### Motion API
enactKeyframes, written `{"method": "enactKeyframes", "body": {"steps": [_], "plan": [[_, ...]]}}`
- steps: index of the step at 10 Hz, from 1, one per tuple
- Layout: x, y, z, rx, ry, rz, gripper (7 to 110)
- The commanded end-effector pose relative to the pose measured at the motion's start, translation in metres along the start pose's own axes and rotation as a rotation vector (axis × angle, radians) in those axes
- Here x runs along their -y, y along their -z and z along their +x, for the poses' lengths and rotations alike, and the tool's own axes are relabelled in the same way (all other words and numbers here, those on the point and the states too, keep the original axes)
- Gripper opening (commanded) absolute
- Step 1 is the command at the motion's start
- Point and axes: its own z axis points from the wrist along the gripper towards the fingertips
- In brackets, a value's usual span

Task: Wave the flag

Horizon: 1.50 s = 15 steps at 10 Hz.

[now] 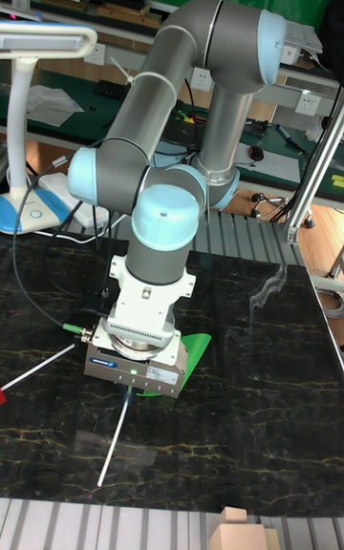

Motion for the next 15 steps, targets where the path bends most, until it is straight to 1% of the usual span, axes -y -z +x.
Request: {"method": "enactKeyframes", "body": {"steps": [1,4,8,10,12,15], "plan": [[0.002,0.01,-0.002,-0.004,-0.004,-0.013,7],[0.0,0.03,0.0,-0.02,0.005,-0.044,7],[-0.004,0.055,0.007,-0.033,0.015,-0.072,7],[-0.009,0.07,0.012,-0.042,0.019,-0.089,7],[-0.013,0.085,0.018,-0.051,0.019,-0.091,7],[-0.017,0.107,0.031,-0.068,0.018,-0.106,7]]}}
